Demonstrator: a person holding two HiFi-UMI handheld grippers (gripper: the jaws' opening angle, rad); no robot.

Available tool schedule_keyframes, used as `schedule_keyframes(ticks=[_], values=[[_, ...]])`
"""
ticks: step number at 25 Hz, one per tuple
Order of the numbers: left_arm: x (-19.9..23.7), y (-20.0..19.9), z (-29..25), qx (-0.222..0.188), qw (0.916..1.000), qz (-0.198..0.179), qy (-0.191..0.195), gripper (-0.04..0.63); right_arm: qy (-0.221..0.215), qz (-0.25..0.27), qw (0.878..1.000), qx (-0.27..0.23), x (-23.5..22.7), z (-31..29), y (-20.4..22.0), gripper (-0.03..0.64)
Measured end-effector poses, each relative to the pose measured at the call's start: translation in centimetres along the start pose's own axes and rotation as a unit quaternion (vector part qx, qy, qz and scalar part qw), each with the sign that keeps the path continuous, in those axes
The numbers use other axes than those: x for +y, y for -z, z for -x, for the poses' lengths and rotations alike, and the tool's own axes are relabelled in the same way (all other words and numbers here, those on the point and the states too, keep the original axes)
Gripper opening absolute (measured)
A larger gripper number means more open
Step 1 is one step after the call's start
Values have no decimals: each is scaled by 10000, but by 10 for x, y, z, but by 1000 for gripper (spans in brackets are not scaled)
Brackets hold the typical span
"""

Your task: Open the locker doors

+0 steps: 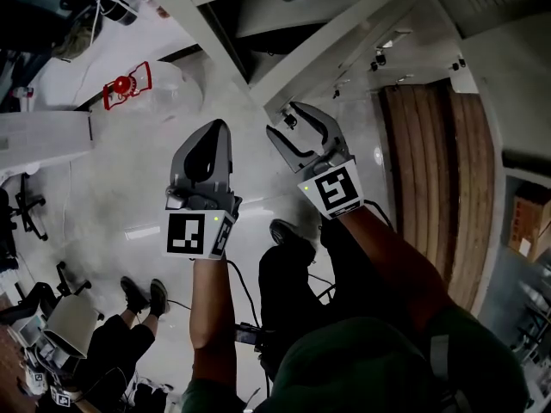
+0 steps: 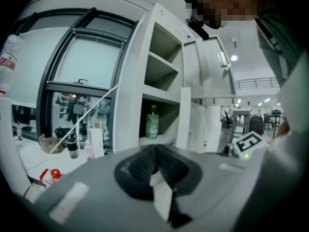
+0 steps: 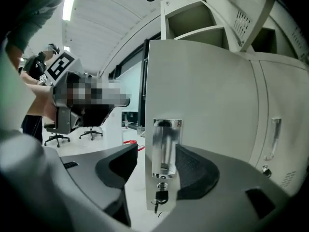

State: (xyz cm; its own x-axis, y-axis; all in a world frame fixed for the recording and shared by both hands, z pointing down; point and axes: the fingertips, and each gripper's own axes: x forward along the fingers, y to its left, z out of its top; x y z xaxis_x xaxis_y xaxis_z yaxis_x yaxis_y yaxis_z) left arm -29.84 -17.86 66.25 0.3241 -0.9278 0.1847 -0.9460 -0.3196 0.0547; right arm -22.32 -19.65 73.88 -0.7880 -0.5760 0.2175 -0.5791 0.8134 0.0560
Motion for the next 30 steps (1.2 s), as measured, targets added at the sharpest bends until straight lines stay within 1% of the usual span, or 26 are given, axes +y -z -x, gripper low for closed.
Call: schedule_keyframes(ticks=[1, 2, 6, 8, 9, 10, 15, 20, 24, 30], values=[[0, 0, 1, -10, 10000, -4, -8, 0, 166, -23, 9999, 5, 2, 0, 0, 232], [2, 0, 3, -9, 10000, -1, -25, 0, 336, -53, 9994, 27, 3, -1, 0, 244], [10, 3, 9, 11, 9999, 39, -119, 0, 1047, -328, 9937, 226, 0, -8, 0, 249], [12, 4, 10, 15, 9999, 74, -145, 0, 1257, -498, 9905, 253, -5, -9, -2, 242], [13, 5, 10, 19, 9998, 93, -149, 0, 1312, -530, 9896, 266, -7, -8, -2, 199], [12, 5, 10, 25, 9998, 109, -146, 0, 1333, -516, 9893, 287, -7, -7, -2, 178], [3, 4, 9, 44, 9999, 154, -47, 0, 1322, -380, 9899, 332, -7, 6, 0, 179], [-10, 6, 10, 81, 9998, 150, 65, 0, 1392, -325, 9895, 233, -7, 33, 1, 181], [-27, 9, 11, 96, 9998, 108, 156, 0, 1448, -311, 9887, 240, -11, 60, 8, 196], [-57, 9, 13, 77, 9995, 79, 292, 0, 1650, -385, 9850, 330, -21, 104, 22, 196]])
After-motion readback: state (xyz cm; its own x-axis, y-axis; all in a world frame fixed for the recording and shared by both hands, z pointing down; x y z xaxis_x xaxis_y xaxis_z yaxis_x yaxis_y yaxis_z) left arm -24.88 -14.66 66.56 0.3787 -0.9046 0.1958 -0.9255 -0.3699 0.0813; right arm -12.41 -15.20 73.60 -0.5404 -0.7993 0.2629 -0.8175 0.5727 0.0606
